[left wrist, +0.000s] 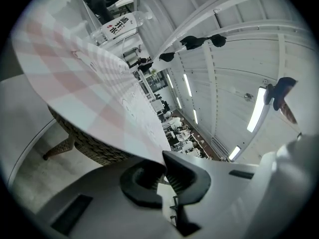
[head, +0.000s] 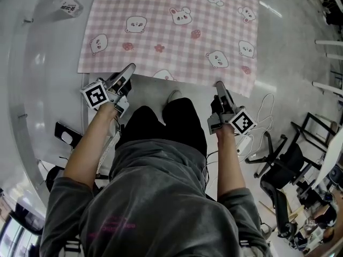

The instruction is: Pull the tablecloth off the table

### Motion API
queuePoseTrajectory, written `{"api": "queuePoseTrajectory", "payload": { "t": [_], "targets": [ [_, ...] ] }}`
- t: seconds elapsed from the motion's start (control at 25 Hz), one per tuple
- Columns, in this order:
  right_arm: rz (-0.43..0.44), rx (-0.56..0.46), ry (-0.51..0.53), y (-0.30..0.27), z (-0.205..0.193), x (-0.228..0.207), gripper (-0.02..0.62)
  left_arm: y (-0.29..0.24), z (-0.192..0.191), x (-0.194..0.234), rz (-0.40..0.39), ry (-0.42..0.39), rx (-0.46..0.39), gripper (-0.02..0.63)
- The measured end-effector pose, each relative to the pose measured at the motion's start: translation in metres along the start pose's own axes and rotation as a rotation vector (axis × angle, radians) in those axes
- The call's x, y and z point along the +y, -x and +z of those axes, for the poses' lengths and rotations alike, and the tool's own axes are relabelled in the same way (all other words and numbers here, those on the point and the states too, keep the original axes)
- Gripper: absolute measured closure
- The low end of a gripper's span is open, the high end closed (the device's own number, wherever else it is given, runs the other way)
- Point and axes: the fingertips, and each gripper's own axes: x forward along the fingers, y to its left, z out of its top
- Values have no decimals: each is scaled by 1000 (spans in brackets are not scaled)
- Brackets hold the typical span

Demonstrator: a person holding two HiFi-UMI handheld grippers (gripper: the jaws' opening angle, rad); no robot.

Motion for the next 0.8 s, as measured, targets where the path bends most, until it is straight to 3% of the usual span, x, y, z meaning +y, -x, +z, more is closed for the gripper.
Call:
{"api": "queuePoseTrajectory", "payload": {
  "t": [0.2, 0.36, 0.4, 0.48, 0.52, 0.56, 0.68, 0.8],
  "targets": [
    [-19, -1, 11, -4, -5, -8, 592, -4, -3, 14, -9, -16, 9, 604],
    [-7, -23, 44, 48, -45, -23, 592, 26, -62, 16, -40, -52, 6, 604],
    [68, -80, 93, 37, -38, -23, 592, 19, -49, 13, -91, -132, -39, 604],
    [323, -272, 256, -32, 20, -7, 592, -22, 35, -8, -257, -419, -194, 604],
    [405, -334, 311, -46, 33, -2, 592, -29, 54, -16, -308, -510, -245, 604],
    [434, -356, 335, -39, 26, -3, 592, -24, 46, -16, -328, -531, -265, 604],
    [410, -355, 345, -6, -9, -19, 592, -2, 3, -7, -338, -510, -266, 604],
    [397, -377, 350, -4, -11, -20, 592, -4, 3, -5, -341, -540, -248, 604]
  ]
}}
